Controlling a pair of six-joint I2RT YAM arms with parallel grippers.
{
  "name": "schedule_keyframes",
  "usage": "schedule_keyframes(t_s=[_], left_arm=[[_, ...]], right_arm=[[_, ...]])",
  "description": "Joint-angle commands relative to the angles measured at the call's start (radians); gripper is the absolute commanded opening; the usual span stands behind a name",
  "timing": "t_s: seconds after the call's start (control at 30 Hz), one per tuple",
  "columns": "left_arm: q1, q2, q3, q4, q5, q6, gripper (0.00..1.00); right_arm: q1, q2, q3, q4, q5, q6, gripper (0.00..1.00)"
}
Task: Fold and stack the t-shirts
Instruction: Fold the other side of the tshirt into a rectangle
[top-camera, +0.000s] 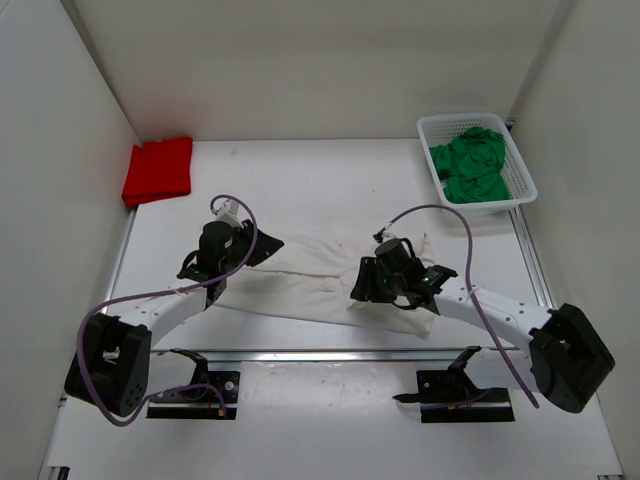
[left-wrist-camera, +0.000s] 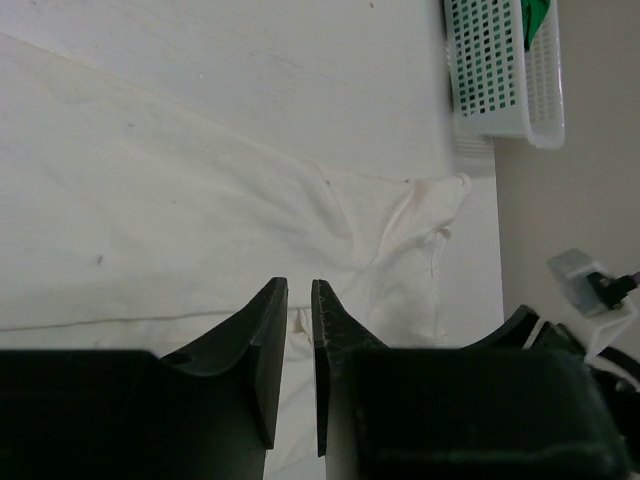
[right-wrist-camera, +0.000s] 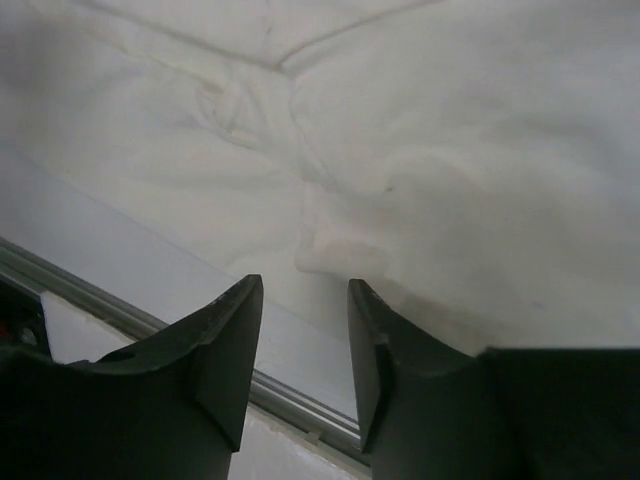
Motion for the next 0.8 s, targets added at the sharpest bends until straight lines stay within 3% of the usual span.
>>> schedule_keyframes(t_s=[0.0, 0.03, 0.13, 0.3, 0.43, 0.6, 0.77], left_arm=[[-0.04, 0.032, 0.029, 0.04, -0.013, -0.004, 0.28], [-0.049, 0.056, 0.031, 0.058, -0.017, -0.012, 0.28], [-0.074, 0.127, 0.045, 0.095, -0.016, -0.036, 0.27], [-0.132, 0.231, 0.1, 0.138, 0.012, -0.058, 0.27], [-0.16, 0.294, 0.108, 0.134, 0.017, -0.044, 0.27], [-0.096, 0.297, 0.058, 0.164, 0.027, -0.073, 0.27], [-0.008, 0.34, 0.023, 0.229, 0.073, -0.138, 0.27]], right_arm=[[-0.083, -0.121, 0.016, -0.027, 0.031, -0.045, 0.37], [-0.143, -0.148, -0.011, -0.014, 0.02, -0.059, 0.25], [-0.284, -0.23, -0.087, 0.016, -0.002, -0.097, 0.04], [-0.467, -0.298, -0.174, 0.013, -0.081, -0.142, 0.05], [-0.346, -0.306, -0.217, -0.049, -0.016, -0.118, 0.04], [-0.281, -0.367, -0.366, -0.065, -0.017, 0.017, 0.0], [-0.321, -0.523, -0.446, -0.102, -0.006, 0.076, 0.0]])
